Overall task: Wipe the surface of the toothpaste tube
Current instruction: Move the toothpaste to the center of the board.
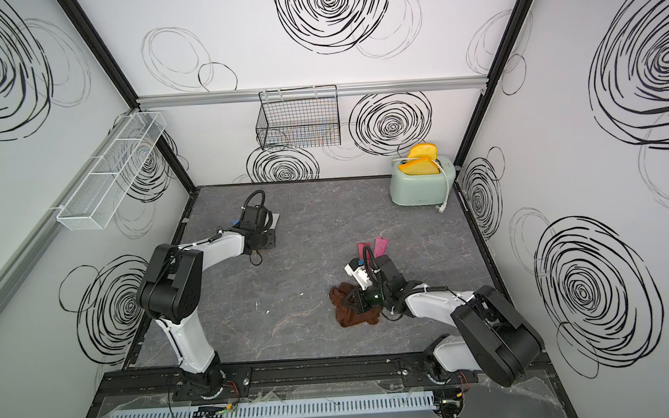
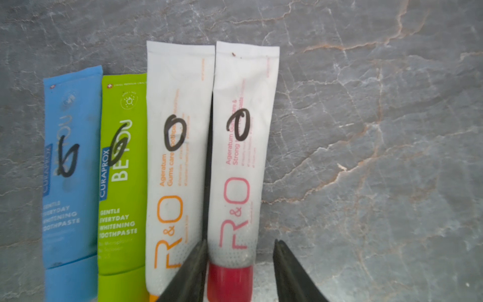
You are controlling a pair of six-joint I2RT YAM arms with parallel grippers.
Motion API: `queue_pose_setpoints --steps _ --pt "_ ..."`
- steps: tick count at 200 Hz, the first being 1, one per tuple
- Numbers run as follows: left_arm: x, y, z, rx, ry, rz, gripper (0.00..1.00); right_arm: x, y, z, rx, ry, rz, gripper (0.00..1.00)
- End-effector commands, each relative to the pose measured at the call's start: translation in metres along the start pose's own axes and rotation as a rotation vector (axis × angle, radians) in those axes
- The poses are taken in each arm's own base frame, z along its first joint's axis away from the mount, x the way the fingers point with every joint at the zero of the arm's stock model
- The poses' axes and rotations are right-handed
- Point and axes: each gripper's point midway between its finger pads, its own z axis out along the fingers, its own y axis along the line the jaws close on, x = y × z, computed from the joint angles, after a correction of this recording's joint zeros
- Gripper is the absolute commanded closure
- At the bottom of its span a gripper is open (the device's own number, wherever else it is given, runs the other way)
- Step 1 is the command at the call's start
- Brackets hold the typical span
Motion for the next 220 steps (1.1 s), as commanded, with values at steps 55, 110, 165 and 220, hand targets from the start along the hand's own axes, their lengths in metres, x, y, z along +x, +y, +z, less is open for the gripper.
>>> queue_pose_setpoints --steps 55,110,165,220 --pt "0.008 -0.005 0.015 0.01 0.081 0.034 0.74 -0.001 0.01 -0.003 -0.038 -0.006 -0.017 1.0" --pt "0.025 -0.024 -0.026 0.04 0.034 0.079 0.88 -0.022 0.024 -0.02 -0.047 -0.073 -0.05 1.0" --pt "0.106 -0.116 -0.095 0.27 0.021 0.218 0.87 -0.038 0.023 -0.036 -0.02 -0.135 -0.049 1.0" --pt "0.197 -0.143 -0.137 0.363 0.071 0.353 0.78 -0.044 0.01 -0.035 0.035 -0.142 -0.04 1.0"
